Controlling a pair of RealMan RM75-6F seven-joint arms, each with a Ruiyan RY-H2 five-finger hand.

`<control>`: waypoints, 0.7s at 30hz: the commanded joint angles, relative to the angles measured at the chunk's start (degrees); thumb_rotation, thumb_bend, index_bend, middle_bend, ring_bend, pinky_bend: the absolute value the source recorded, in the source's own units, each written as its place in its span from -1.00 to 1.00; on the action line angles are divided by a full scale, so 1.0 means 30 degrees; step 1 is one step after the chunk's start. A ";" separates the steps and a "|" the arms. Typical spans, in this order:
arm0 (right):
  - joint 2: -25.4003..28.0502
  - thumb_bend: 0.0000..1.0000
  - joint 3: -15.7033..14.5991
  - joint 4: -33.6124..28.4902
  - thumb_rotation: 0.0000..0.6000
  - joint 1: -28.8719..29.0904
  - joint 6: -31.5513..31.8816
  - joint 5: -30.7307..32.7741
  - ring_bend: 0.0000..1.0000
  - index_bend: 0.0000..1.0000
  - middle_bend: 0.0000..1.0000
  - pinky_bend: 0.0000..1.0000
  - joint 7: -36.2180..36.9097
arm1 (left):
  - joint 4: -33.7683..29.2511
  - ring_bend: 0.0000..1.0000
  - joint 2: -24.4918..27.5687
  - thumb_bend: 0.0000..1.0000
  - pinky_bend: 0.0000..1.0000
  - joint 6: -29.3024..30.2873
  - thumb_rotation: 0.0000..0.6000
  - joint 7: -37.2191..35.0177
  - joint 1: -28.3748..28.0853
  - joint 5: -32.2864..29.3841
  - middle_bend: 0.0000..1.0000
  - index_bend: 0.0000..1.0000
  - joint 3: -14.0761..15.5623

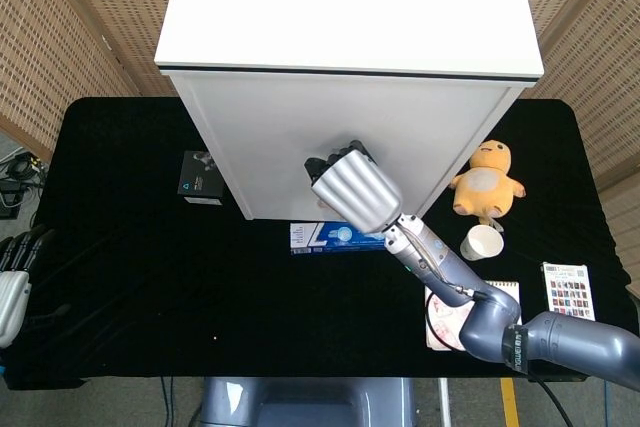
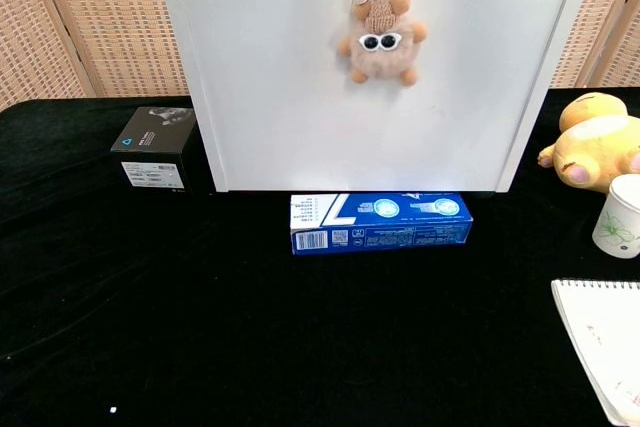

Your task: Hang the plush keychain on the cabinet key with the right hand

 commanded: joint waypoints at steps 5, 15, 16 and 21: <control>0.0405 -0.21 -0.0090 -0.0318 1.00 -0.0179 0.0474 -0.0382 0.96 0.27 0.94 1.00 0.0283 | 0.0006 -1.00 -0.0021 -1.00 -1.00 0.0010 1.00 0.0028 0.0016 0.0031 -1.00 -1.00 0.0026; 0.2330 -0.22 -0.0409 -0.1588 1.00 -0.1686 0.2821 -0.2236 0.96 0.30 0.94 1.00 0.2355 | -0.0016 -1.00 -0.0002 -1.00 -1.00 0.0111 1.00 -0.0036 0.0083 0.0182 -1.00 -1.00 0.0089; 0.2459 -0.22 -0.0546 -0.1675 1.00 -0.1929 0.3120 -0.2414 0.96 0.30 0.93 1.00 0.2801 | -0.0026 -1.00 0.0013 -1.00 -1.00 0.0138 1.00 -0.0076 0.0101 0.0215 -1.00 -1.00 0.0101; 0.3466 -0.26 -0.2717 -0.0457 1.00 -0.4620 0.6215 -0.4720 0.91 0.25 0.85 1.00 0.6631 | -0.0098 -1.00 0.0138 -1.00 -1.00 0.0400 1.00 -0.0377 0.0258 0.0601 -1.00 -1.00 0.0237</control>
